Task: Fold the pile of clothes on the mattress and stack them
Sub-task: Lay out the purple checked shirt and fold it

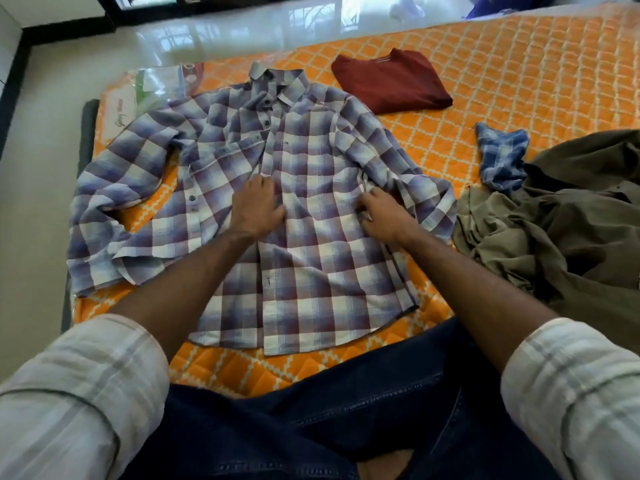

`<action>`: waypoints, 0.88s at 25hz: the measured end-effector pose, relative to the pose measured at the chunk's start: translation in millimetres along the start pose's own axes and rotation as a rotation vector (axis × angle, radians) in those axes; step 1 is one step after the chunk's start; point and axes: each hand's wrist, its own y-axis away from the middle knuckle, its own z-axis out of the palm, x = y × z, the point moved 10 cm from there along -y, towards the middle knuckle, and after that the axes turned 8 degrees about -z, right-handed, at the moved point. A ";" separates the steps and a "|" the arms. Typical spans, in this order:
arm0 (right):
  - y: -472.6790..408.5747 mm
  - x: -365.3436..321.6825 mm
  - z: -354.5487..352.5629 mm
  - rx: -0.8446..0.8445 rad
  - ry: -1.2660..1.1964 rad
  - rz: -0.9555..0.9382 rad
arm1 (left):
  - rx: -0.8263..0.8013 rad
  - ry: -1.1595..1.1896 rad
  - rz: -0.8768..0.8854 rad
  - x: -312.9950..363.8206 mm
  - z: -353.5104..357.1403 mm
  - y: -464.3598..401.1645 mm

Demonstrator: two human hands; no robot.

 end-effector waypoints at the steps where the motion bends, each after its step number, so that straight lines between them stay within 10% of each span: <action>1: -13.7 5.5 -10.0 0.062 0.004 0.004 | 0.009 -0.053 0.076 15.8 5.5 -15.3; 5: -61.0 45.6 -66.1 0.422 0.196 0.131 | -0.047 -0.057 0.217 56.2 34.4 -78.2; 12: -156.1 165.3 -74.6 0.236 -0.500 0.415 | -0.046 -0.085 0.348 112.2 60.8 -200.9; 22: -248.7 115.7 -105.3 0.436 0.370 0.047 | 0.058 -0.265 0.381 111.1 78.8 -227.7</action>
